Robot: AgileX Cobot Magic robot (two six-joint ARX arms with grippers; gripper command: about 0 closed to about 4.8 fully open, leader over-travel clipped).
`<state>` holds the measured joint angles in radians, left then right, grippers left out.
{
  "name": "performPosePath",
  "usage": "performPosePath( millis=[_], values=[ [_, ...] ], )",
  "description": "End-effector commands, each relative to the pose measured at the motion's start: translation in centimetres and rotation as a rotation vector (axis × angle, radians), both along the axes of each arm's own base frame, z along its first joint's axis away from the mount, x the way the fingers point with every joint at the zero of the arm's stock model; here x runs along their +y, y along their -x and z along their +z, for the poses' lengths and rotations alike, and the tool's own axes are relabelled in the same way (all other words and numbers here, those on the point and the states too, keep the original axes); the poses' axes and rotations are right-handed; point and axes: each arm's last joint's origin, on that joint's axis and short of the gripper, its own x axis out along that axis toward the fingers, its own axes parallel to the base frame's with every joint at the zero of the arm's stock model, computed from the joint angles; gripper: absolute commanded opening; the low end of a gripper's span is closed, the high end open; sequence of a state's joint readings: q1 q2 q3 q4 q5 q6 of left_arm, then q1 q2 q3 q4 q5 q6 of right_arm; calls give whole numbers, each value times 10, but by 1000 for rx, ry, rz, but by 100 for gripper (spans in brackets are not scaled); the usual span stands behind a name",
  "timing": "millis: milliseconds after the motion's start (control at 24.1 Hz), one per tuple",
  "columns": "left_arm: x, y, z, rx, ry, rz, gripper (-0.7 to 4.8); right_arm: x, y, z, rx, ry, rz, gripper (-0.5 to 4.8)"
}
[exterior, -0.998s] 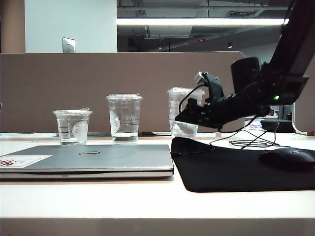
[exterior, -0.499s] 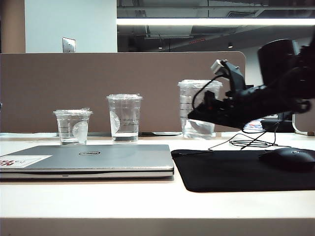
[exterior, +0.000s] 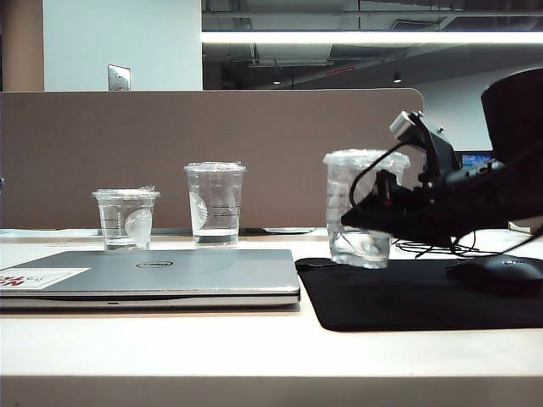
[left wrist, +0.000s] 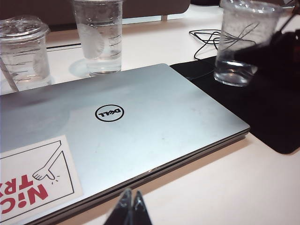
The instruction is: Pick up the coffee cup on the right and place it on the right side of the laptop.
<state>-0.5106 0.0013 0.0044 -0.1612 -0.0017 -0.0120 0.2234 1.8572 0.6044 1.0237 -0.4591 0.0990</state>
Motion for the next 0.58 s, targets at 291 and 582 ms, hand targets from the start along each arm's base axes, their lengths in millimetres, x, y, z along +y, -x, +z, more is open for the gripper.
performPosePath(
  millis=[291, 582],
  values=[
    [0, 0, 1, -2, -3, -2, -5, -1, 19, -7, -31, 2, -22, 327],
    [0, 0, 1, -2, -3, -3, -5, 6, 23, -9, -51, 50, -23, 328]
  ],
)
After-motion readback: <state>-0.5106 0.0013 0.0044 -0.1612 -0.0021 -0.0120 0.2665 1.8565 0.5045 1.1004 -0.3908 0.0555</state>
